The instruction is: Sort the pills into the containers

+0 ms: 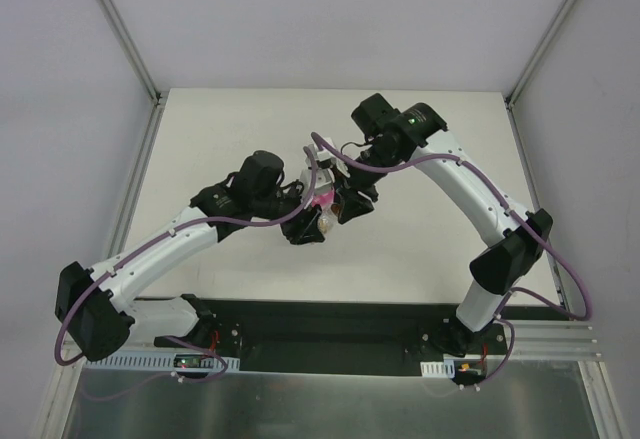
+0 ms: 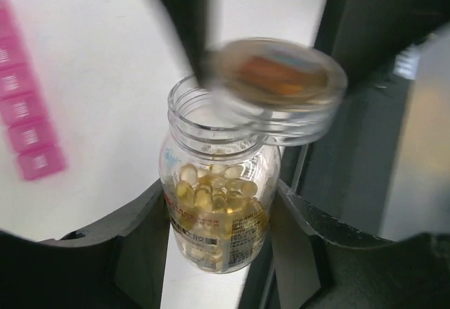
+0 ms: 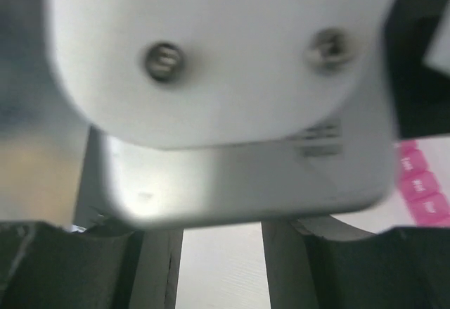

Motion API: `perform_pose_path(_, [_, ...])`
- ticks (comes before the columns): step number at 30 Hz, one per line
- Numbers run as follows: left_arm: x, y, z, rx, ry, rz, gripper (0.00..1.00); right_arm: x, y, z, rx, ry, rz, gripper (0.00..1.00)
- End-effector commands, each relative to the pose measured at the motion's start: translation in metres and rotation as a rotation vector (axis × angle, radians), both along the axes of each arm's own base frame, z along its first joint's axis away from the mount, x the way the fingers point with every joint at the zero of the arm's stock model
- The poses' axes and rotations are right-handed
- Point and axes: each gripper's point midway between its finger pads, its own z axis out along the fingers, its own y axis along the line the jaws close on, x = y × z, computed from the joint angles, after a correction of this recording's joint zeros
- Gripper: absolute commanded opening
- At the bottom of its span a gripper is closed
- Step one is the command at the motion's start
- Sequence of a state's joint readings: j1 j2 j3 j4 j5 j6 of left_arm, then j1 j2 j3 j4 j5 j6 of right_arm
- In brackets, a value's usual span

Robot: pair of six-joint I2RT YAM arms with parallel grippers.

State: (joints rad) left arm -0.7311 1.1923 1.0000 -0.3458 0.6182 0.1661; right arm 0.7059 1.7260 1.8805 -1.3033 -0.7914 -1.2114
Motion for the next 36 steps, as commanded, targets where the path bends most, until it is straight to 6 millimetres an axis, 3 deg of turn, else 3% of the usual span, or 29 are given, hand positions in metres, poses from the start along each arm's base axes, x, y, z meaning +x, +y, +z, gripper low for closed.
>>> perform_pose_path(1, [0.021, -0.007, 0.034, -0.044, -0.25, -0.014, 0.11, -0.065, -0.034, -0.003, -0.263, 0.396, -0.11, 0.27])
perform_pose_path(10, [0.008, -0.014, 0.052, -0.135, -0.248, -0.067, 0.11, -0.062, -0.023, 0.007, -0.174, 0.399, -0.102, 0.27])
perform_pose_path(15, [-0.003, -0.011, 0.053, -0.163, -0.241, -0.1, 0.11, -0.025, -0.036, 0.023, -0.084, 0.322, -0.214, 0.27])
perform_pose_path(19, [-0.016, -0.012, 0.059, -0.203, -0.21, -0.138, 0.12, -0.018, -0.045, 0.027, -0.031, 0.234, -0.179, 0.27])
perform_pose_path(30, [-0.065, -0.011, 0.079, -0.318, 0.006, -0.294, 0.12, -0.059, -0.059, 0.068, 0.206, -0.041, 0.098, 0.29])
perform_pose_path(36, [-0.085, -0.004, 0.099, -0.38, 0.152, -0.39, 0.12, -0.095, -0.061, 0.061, 0.278, -0.189, 0.331, 0.29])
